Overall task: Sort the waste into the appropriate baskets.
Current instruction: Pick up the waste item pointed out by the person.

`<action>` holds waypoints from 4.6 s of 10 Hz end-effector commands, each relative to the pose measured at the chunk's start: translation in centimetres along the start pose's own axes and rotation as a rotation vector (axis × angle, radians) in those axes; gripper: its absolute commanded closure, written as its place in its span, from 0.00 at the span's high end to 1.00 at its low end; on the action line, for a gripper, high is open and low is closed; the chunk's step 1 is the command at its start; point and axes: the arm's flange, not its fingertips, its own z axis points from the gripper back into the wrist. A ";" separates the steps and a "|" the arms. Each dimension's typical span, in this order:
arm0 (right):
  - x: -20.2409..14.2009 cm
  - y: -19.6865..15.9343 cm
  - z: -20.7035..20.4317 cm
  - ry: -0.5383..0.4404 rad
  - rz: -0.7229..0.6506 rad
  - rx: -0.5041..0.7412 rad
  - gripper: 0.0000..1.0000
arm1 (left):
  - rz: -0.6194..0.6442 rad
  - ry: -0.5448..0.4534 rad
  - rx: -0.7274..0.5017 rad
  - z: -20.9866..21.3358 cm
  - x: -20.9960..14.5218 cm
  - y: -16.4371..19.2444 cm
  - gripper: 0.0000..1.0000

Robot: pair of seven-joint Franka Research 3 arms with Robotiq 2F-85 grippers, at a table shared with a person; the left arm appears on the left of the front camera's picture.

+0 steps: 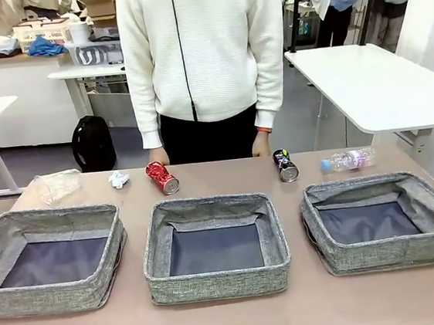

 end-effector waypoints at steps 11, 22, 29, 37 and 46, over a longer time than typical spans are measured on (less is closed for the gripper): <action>-0.5 2.2 -1.4 0.082 0.099 0.018 1.00 | -0.102 0.063 0.000 0.1 0.9 -2.1 1.00; -0.5 2.2 -1.4 0.082 0.099 0.018 1.00 | -0.102 0.063 0.000 0.1 0.9 -2.1 1.00; -0.5 2.2 -1.4 0.082 0.099 0.018 1.00 | -0.386 0.448 0.820 -25.8 1.6 -8.3 1.00; -0.5 2.2 -1.4 0.082 0.099 0.018 1.00 | -0.164 0.346 0.959 -29.8 6.1 -6.1 1.00; -0.5 2.2 -1.4 0.082 0.099 0.018 1.00 | -0.034 0.352 1.157 -37.7 10.9 5.8 1.00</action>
